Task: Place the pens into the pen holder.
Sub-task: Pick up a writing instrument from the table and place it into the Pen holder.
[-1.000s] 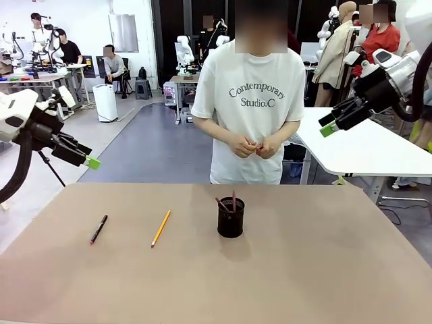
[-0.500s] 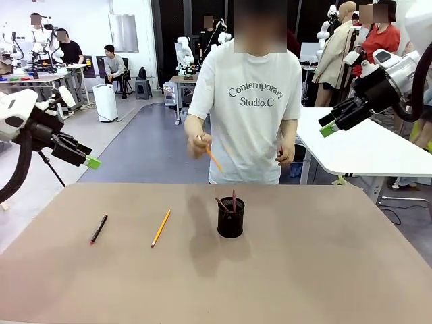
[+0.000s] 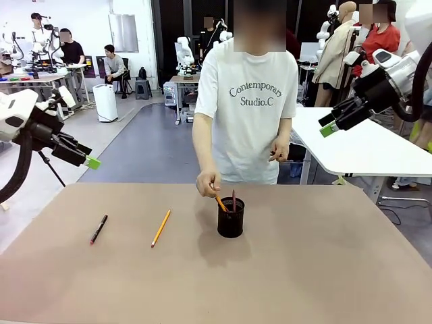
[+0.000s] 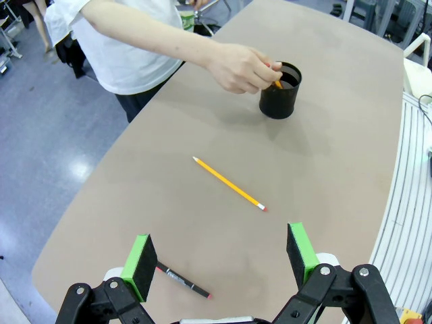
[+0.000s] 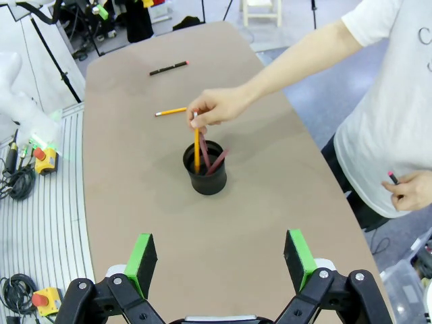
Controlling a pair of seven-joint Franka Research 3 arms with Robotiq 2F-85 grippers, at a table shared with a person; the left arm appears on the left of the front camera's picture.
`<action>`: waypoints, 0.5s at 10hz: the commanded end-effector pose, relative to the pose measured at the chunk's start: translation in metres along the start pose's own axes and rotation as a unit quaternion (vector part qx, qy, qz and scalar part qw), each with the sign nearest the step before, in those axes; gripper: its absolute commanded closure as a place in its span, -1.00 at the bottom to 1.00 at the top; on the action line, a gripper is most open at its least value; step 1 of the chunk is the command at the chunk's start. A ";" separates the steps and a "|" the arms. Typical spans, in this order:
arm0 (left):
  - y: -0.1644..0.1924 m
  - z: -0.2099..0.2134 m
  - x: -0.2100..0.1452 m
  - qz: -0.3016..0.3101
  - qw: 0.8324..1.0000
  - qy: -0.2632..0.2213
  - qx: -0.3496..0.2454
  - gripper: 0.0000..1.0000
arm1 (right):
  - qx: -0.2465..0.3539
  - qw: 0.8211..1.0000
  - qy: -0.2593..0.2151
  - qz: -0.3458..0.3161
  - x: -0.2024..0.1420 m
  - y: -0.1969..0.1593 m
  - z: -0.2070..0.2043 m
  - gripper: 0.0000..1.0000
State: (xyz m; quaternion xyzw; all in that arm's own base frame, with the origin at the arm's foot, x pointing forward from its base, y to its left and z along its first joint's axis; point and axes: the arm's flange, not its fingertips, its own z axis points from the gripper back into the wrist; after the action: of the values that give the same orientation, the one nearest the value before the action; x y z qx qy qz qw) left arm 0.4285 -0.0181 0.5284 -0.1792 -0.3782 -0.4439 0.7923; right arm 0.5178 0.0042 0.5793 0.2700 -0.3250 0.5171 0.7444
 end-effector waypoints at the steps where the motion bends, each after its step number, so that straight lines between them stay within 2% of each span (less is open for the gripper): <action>1: 0.001 0.000 0.000 0.000 1.000 -0.009 -0.004 -1.00 | 0.001 1.000 0.000 0.001 0.001 0.002 -0.001 -1.00; 5: 0.000 0.000 0.000 0.000 1.000 0.000 0.000 -1.00 | 0.001 1.000 0.000 0.001 0.001 0.002 -0.001 -1.00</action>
State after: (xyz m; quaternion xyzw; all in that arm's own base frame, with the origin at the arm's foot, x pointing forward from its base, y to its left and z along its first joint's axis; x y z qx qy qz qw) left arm 0.4285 -0.0180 0.5284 -0.1792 -0.3782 -0.4439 0.7924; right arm 0.5178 0.0042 0.5793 0.2700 -0.3250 0.5171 0.7444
